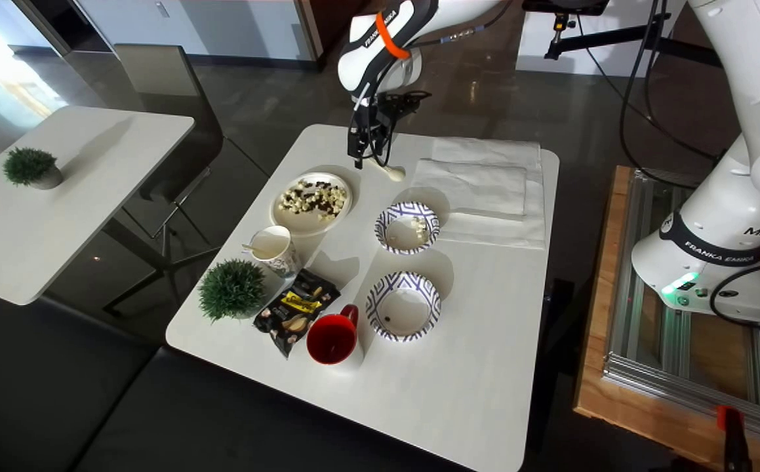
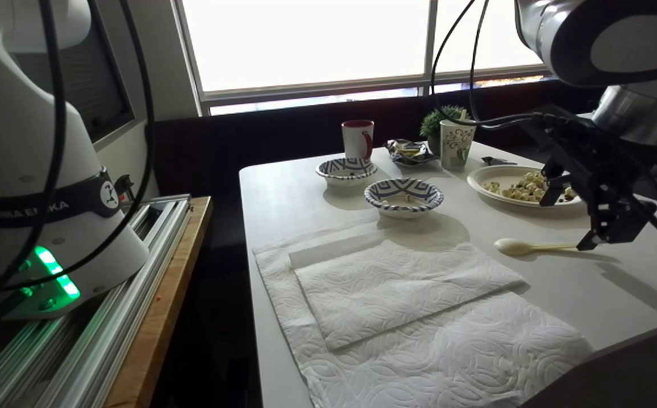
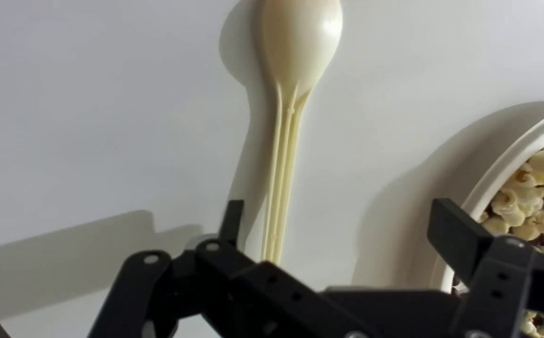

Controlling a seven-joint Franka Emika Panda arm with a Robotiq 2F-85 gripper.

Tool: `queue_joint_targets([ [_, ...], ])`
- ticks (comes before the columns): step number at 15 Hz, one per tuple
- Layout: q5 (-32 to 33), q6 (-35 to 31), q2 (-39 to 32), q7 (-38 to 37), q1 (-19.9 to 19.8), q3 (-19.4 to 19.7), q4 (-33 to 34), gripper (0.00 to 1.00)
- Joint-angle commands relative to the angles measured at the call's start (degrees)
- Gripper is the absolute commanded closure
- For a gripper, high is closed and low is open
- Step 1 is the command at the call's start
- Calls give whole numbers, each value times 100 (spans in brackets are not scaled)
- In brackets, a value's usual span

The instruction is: Place the white spoon upright.

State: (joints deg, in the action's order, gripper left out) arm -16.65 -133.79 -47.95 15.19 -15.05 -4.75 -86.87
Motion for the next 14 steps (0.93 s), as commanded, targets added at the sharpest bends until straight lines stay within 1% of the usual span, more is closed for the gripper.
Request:
queue_joint_targets([
  [1, -138, 15, -320, 324, -191, -194, 348, 0],
  [6, -116, -2, -520, 413, -282, -239, 532, 0],
  [13, -38, -47, -614, 400, -273, -197, 566, 0],
  [14, -29, -50, -621, 393, -269, -188, 566, 2],
])
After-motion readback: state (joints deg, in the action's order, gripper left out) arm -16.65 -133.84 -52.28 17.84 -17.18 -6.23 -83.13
